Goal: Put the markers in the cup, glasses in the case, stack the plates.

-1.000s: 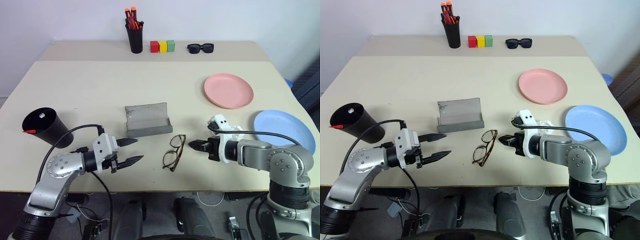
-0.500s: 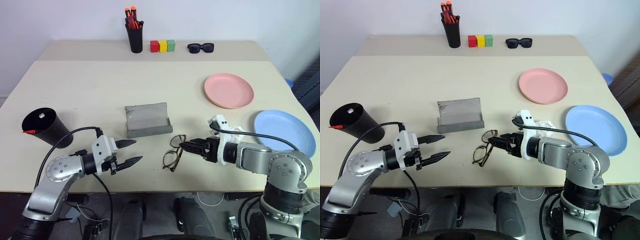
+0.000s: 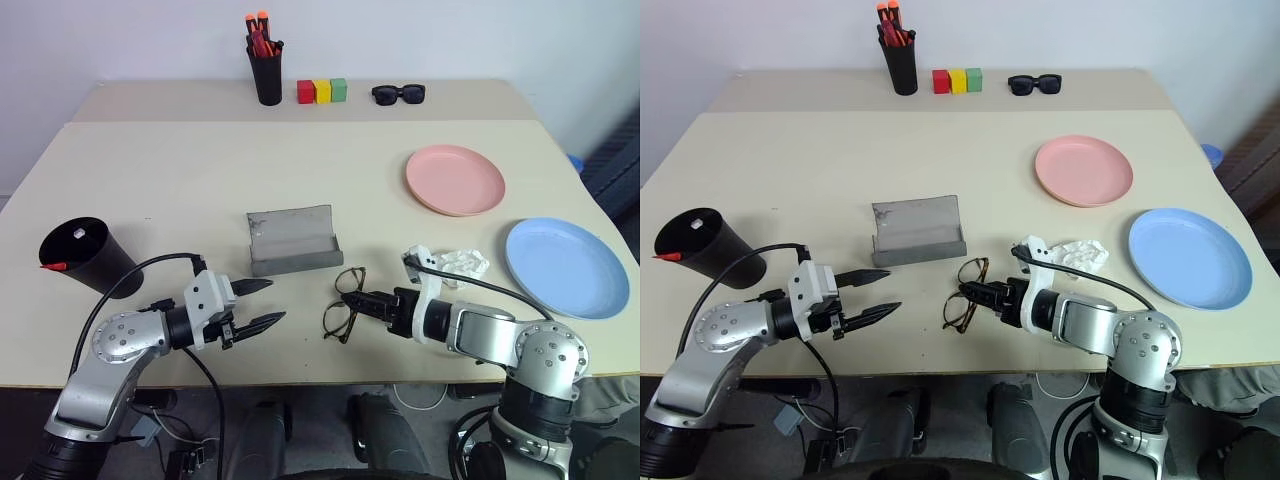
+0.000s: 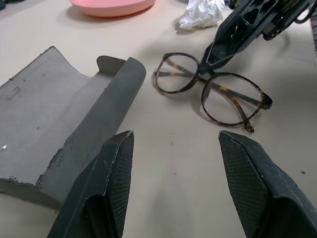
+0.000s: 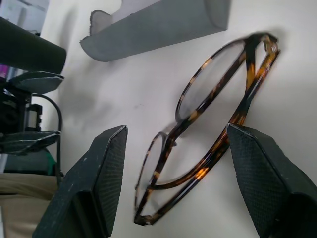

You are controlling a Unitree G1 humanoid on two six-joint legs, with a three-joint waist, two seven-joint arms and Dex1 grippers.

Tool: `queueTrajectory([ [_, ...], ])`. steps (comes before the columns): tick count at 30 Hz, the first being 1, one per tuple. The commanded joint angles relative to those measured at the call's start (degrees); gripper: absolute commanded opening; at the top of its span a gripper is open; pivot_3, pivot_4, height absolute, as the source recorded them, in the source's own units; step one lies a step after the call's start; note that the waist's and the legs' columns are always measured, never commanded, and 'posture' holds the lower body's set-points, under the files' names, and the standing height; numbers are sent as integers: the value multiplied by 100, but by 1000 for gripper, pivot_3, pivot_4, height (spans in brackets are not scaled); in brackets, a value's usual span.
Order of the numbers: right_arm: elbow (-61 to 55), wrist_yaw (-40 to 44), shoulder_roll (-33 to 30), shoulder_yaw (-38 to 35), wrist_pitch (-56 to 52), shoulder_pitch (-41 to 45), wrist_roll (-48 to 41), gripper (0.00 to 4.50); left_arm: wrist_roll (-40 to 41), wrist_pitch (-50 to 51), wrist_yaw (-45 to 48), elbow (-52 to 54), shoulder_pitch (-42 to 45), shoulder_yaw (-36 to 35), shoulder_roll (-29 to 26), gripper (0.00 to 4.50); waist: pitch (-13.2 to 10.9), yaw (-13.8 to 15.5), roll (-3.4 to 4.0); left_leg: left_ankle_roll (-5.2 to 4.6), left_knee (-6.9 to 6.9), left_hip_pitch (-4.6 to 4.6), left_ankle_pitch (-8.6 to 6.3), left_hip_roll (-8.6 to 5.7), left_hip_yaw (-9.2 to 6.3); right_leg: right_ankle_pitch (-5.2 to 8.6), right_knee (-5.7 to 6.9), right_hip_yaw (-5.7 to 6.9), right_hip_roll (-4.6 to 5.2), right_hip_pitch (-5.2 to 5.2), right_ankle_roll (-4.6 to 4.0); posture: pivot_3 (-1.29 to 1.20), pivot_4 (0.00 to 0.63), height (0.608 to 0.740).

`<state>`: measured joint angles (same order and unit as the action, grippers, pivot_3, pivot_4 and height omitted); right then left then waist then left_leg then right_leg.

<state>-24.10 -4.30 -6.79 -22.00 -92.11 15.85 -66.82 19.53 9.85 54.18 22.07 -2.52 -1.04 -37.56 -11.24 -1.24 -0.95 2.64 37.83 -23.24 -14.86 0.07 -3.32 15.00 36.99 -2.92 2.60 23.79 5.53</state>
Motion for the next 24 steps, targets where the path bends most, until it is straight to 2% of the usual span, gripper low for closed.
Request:
queueTrajectory([
  [1,14,-295,129,-132,-39,-19,-397,3211,81,57,-68,278,57,23,0,2784,0,0,0,0,0,-1,0,0,0,0,0,0,0,1,0,0,150,740],
  [3,43,-440,159,-134,-39,-14,-520,2707,94,99,-88,315,64,31,-7,2784,0,-2,1,0,0,-3,0,0,0,0,-1,-1,1,3,0,0,150,740],
  [5,67,-559,164,-119,-38,-10,-615,1916,103,141,-100,345,69,31,-13,2784,0,-5,1,0,0,-6,0,0,0,0,-1,-1,0,8,0,0,150,740],
  [8,93,-707,138,-87,-35,-2,-734,386,108,185,-112,369,71,25,-16,2784,0,-9,1,0,-3,-7,0,0,0,0,-1,-1,0,11,0,0,150,740],
  [9,101,-751,123,-75,-25,-1,-775,36,108,199,-113,374,70,21,-15,2784,0,-11,1,0,-4,-7,0,0,1,0,-1,-1,0,11,0,0,150,740],
  [18,151,-1103,-334,118,253,19,-1337,36,81,171,-114,288,44,-30,-12,2784,0,-16,1,0,-11,-8,0,0,1,0,-3,-4,0,17,0,0,150,740],
  [21,32,-984,-847,320,254,106,-1380,36,80,169,-133,270,27,-61,-11,2784,0,-13,2,0,-14,-10,0,0,2,0,-6,-6,1,20,0,0,150,740],
  [24,-514,-289,-2104,856,97,331,-972,36,112,192,-223,235,-12,-155,18,2784,-5,-7,9,0,-16,-12,0,-2,3,0,-10,-9,4,23,0,0,150,740],
])
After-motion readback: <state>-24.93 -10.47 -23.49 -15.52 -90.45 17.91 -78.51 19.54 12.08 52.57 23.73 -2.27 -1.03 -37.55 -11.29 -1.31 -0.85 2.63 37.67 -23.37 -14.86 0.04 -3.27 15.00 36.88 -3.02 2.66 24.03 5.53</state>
